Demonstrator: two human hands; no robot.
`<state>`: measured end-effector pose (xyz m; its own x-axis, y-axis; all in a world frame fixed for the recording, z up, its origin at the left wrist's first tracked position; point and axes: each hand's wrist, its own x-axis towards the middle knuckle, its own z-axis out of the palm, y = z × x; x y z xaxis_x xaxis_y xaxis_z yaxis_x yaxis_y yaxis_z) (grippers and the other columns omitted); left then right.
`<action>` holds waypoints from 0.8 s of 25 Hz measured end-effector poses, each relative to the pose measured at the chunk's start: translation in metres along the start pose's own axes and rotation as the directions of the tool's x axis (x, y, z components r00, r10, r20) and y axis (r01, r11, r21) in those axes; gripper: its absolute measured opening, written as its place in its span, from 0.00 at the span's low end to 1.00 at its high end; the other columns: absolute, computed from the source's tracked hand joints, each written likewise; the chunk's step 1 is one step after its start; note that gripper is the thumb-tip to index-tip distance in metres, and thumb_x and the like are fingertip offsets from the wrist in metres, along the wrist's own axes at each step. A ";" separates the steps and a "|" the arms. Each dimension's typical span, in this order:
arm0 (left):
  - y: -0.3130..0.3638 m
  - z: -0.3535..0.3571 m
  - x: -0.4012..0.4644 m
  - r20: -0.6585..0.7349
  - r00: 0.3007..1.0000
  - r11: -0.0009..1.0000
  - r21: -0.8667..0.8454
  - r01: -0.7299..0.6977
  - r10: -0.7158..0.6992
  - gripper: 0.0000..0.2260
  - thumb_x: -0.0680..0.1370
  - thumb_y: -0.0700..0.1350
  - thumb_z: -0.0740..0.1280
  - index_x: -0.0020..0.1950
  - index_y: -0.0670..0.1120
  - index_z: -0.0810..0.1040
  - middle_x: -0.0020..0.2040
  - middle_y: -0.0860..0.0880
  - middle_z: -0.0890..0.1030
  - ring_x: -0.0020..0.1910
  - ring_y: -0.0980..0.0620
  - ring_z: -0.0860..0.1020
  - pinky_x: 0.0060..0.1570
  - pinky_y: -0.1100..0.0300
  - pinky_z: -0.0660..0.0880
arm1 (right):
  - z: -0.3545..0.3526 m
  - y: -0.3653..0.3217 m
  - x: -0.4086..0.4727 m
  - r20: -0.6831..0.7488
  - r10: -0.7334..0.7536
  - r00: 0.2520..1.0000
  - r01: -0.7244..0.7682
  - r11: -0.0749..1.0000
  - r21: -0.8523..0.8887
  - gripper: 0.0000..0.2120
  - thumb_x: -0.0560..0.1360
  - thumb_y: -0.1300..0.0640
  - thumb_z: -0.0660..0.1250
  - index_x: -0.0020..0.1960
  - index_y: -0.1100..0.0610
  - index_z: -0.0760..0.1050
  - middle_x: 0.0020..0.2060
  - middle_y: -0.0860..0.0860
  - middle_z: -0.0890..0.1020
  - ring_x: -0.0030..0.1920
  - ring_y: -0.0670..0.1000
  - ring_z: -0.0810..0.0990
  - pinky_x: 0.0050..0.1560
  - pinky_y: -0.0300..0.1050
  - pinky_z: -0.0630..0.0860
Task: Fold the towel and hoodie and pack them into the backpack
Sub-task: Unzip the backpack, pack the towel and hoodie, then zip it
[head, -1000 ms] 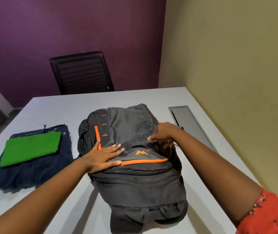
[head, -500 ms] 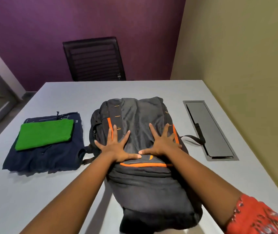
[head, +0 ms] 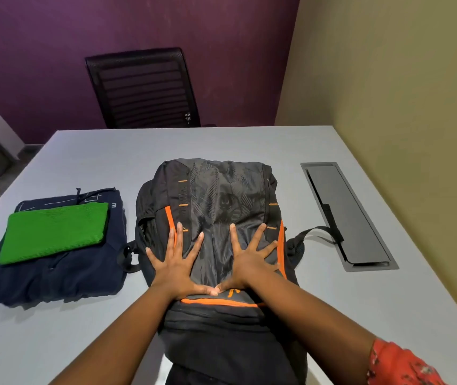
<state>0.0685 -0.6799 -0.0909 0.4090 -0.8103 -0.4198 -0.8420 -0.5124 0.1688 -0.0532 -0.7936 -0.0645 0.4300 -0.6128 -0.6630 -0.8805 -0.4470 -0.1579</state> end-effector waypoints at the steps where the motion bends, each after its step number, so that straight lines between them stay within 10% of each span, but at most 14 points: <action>1: -0.003 -0.001 0.004 -0.003 1.000 1.000 0.019 0.003 -0.003 0.57 0.42 0.84 0.43 0.62 0.65 0.19 0.62 0.48 0.14 0.61 0.50 0.15 0.59 0.25 0.36 | 0.000 -0.003 0.005 -0.003 0.011 1.000 -0.011 1.000 0.006 0.68 0.58 0.37 0.77 0.62 0.37 0.16 0.59 0.60 0.14 0.68 0.73 0.27 0.65 0.77 0.50; 20: -0.027 -0.047 0.065 0.157 0.987 0.989 0.146 0.001 -0.024 0.55 0.59 0.77 0.61 0.63 0.60 0.21 0.57 0.47 0.12 0.62 0.46 0.18 0.60 0.25 0.38 | -0.022 -0.033 0.048 -0.059 0.004 0.998 -0.002 0.999 0.036 0.63 0.61 0.34 0.74 0.67 0.37 0.22 0.64 0.57 0.17 0.69 0.71 0.28 0.68 0.74 0.47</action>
<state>0.1340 -0.7324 -0.0812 0.3691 -0.7427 -0.5587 -0.8837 -0.4666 0.0364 0.0007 -0.8229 -0.0754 0.4372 -0.6518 -0.6196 -0.8880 -0.4218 -0.1829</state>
